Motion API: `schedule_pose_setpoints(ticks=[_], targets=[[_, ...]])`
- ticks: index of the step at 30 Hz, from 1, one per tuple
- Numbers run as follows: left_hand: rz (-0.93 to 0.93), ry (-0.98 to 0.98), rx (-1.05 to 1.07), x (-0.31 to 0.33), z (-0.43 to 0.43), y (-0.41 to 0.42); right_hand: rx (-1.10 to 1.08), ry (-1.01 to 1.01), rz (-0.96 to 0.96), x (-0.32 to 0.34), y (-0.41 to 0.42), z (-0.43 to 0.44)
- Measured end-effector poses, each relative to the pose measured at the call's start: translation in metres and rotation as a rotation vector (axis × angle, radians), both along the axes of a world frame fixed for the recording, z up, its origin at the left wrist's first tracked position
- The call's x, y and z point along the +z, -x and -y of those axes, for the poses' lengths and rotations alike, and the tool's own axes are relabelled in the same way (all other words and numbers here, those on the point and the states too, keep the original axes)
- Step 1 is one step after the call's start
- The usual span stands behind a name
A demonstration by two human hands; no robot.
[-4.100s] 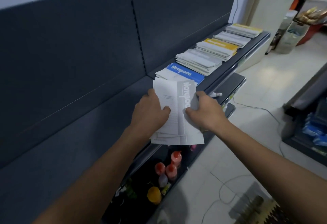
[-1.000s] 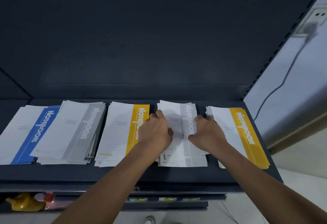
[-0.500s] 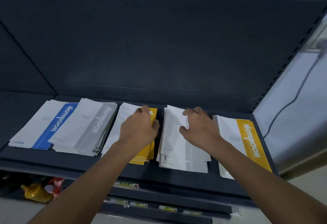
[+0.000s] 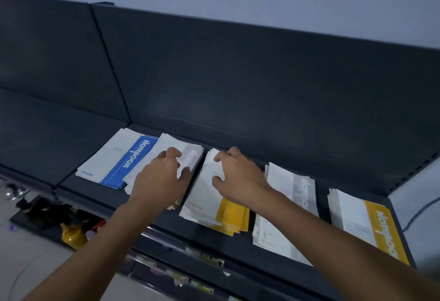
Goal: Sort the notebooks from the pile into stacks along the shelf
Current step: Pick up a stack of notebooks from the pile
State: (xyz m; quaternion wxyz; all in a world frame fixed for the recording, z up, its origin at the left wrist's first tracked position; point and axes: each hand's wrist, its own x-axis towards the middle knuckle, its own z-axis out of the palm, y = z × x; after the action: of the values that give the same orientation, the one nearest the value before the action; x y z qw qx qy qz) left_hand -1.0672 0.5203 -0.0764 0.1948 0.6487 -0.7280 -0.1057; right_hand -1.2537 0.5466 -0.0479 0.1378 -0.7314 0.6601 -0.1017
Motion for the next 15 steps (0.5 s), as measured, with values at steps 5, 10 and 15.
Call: schedule_pose_setpoints(ticks=[5, 10, 15], targets=[[-0.015, 0.015, 0.053, 0.004, 0.025, -0.079, 0.051, 0.001, 0.008, 0.009, -0.077, 0.030], [-0.019, 0.020, 0.098, 0.007, 0.048, -0.171, 0.093, -0.034, -0.011, 0.007, -0.166, 0.061], [0.028, 0.003, 0.117, 0.007, 0.065, -0.260, 0.114, -0.050, 0.011, 0.000, -0.250, 0.089]])
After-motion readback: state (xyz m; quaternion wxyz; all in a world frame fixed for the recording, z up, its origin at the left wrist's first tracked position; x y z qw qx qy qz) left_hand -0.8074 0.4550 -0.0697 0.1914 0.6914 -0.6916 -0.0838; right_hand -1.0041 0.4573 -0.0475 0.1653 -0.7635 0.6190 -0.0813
